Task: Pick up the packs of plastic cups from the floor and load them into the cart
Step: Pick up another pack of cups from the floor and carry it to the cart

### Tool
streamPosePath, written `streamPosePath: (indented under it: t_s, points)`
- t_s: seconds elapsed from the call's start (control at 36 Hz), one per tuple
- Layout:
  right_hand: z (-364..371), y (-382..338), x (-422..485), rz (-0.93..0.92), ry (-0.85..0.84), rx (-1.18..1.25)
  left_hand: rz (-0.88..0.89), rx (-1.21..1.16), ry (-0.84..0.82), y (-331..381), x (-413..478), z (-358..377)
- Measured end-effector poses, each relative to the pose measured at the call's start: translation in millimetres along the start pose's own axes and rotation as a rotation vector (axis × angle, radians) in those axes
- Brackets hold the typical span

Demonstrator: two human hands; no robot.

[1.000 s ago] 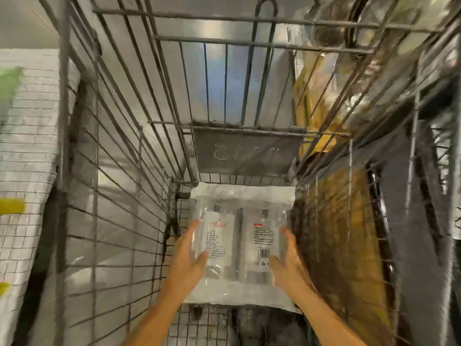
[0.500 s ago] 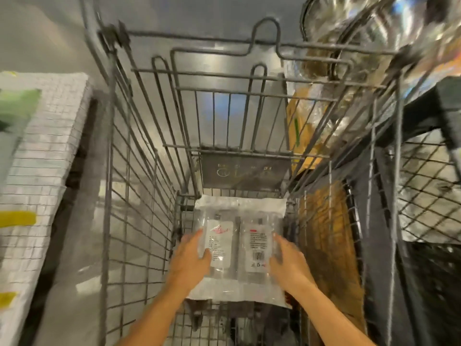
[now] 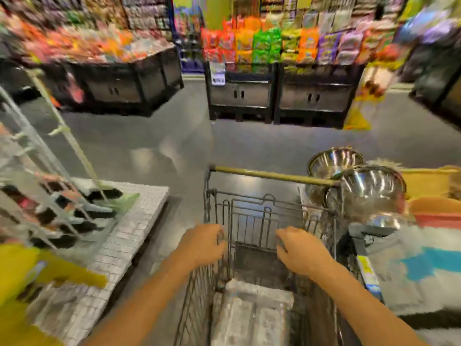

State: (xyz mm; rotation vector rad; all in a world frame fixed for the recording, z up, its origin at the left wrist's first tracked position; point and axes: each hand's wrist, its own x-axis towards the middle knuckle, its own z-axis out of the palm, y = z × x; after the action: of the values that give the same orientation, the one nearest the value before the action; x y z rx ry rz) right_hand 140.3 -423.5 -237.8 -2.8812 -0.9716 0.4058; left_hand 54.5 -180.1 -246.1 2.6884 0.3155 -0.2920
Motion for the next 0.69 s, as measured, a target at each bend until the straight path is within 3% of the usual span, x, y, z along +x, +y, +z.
streamPosePath:
  t_s: [0.25, 0.47, 0.69]
  points:
    - [-85.8, -85.9, -36.3, -0.296, 0.205, -0.067, -0.21, 0.102, 0.244, 1.2, -153.5, -90.9]
    - [-102.2, -221.0, -73.5, -0.598, 0.203, -0.102, -0.509, 0.106, 0.386, -50.2, -307.2, -122.2]
    - [-89.8, -383.6, -143.9, -0.937, 0.177, -0.108, -0.826, 0.053, 0.547, -101.2, -493.0, -103.9]
